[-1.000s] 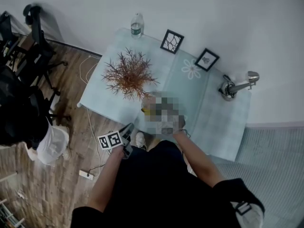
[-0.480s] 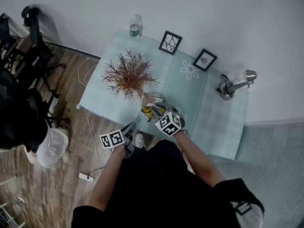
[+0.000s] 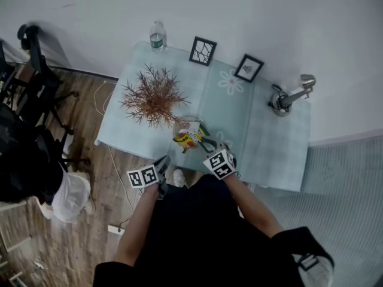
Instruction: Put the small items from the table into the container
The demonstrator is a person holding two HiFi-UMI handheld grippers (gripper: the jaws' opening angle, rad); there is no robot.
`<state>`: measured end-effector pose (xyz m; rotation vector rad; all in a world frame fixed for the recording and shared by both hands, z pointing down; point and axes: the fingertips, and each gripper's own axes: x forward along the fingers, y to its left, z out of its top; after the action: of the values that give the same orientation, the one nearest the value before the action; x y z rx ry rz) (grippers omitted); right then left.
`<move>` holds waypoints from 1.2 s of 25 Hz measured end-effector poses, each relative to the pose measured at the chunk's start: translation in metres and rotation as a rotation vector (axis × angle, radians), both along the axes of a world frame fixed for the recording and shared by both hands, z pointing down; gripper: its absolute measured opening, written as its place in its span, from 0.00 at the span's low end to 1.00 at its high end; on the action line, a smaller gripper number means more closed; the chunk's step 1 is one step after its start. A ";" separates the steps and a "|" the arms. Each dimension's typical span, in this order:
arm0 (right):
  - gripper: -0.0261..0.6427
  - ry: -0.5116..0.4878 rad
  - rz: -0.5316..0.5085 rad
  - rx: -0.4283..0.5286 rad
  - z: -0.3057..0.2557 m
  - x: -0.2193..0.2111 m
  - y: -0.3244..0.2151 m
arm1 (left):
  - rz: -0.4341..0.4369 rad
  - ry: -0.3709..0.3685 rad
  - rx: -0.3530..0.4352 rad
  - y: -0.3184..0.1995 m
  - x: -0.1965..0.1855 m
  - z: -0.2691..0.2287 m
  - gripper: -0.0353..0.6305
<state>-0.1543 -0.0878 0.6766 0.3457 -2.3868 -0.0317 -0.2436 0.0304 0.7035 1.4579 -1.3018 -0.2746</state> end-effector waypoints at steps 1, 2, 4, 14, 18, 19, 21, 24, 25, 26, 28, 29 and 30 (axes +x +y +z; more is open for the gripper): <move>0.17 0.023 0.016 -0.045 0.013 0.012 0.006 | 0.034 -0.040 -0.023 0.001 0.001 0.007 0.06; 0.17 0.048 0.025 -0.085 0.026 0.023 0.011 | 0.068 -0.075 -0.043 0.002 0.002 0.013 0.06; 0.17 0.083 0.036 -0.139 0.045 0.037 0.020 | 0.130 -0.124 -0.059 -0.002 0.002 0.020 0.06; 0.17 0.138 0.083 -0.215 0.082 0.060 0.034 | 0.348 -0.291 -0.098 -0.013 0.012 0.053 0.06; 0.17 0.120 0.087 -0.218 0.080 0.061 0.032 | 0.353 -0.370 -0.052 -0.014 0.012 0.047 0.06; 0.17 0.121 0.088 -0.226 0.080 0.061 0.032 | 0.351 -0.389 -0.043 -0.013 0.012 0.046 0.06; 0.17 0.125 0.084 -0.229 0.080 0.060 0.032 | 0.349 -0.410 -0.032 -0.012 0.012 0.047 0.06; 0.16 0.128 0.077 -0.226 0.080 0.061 0.032 | 0.355 -0.408 -0.032 -0.013 0.012 0.047 0.06; 0.16 0.129 0.075 -0.228 0.080 0.061 0.032 | 0.359 -0.406 -0.031 -0.013 0.013 0.048 0.06; 0.16 0.130 0.074 -0.229 0.081 0.061 0.032 | 0.363 -0.406 -0.029 -0.013 0.013 0.048 0.06; 0.16 0.133 0.073 -0.230 0.082 0.060 0.033 | 0.368 -0.409 -0.025 -0.012 0.013 0.048 0.06; 0.16 0.133 0.074 -0.231 0.082 0.060 0.033 | 0.368 -0.410 -0.024 -0.012 0.013 0.048 0.06; 0.16 0.133 0.075 -0.232 0.082 0.060 0.032 | 0.369 -0.410 -0.024 -0.012 0.013 0.048 0.06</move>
<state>-0.0939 -0.0556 0.7589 0.3123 -2.2159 0.2482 -0.2308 0.0185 0.7515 1.7572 -1.3128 0.2973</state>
